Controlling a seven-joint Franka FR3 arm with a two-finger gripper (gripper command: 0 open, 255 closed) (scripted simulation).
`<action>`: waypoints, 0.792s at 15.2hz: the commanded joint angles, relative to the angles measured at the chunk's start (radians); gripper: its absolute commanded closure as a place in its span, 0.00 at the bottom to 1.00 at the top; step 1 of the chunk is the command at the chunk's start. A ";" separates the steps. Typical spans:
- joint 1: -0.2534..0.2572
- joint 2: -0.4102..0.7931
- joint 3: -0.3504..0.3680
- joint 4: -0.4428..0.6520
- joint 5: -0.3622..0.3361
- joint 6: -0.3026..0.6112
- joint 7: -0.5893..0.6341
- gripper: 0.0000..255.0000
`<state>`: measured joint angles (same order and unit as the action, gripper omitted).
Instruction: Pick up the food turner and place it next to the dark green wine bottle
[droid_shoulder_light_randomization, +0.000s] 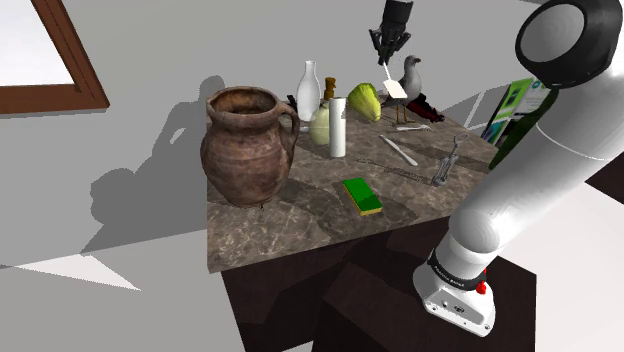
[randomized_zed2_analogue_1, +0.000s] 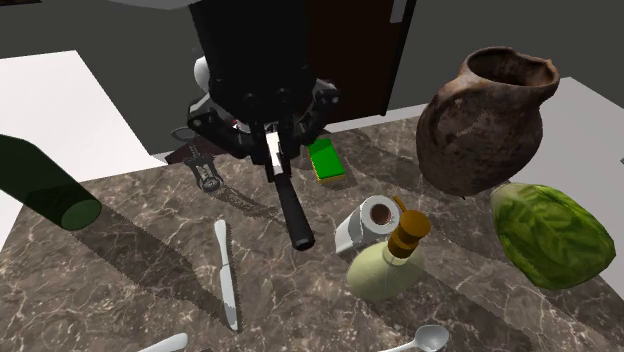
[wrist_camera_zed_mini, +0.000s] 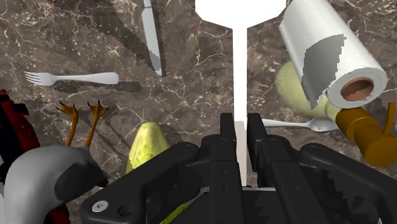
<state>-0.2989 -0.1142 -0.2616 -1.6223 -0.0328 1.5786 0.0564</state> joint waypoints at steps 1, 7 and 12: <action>-0.001 0.011 -0.002 0.041 0.003 -0.031 -0.003 1.00; -0.003 0.050 -0.006 0.171 0.013 -0.123 -0.012 1.00; -0.007 0.094 -0.012 0.296 0.025 -0.205 -0.021 1.00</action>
<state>-0.3056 -0.0305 -0.2731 -1.3522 -0.0105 1.3897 0.0360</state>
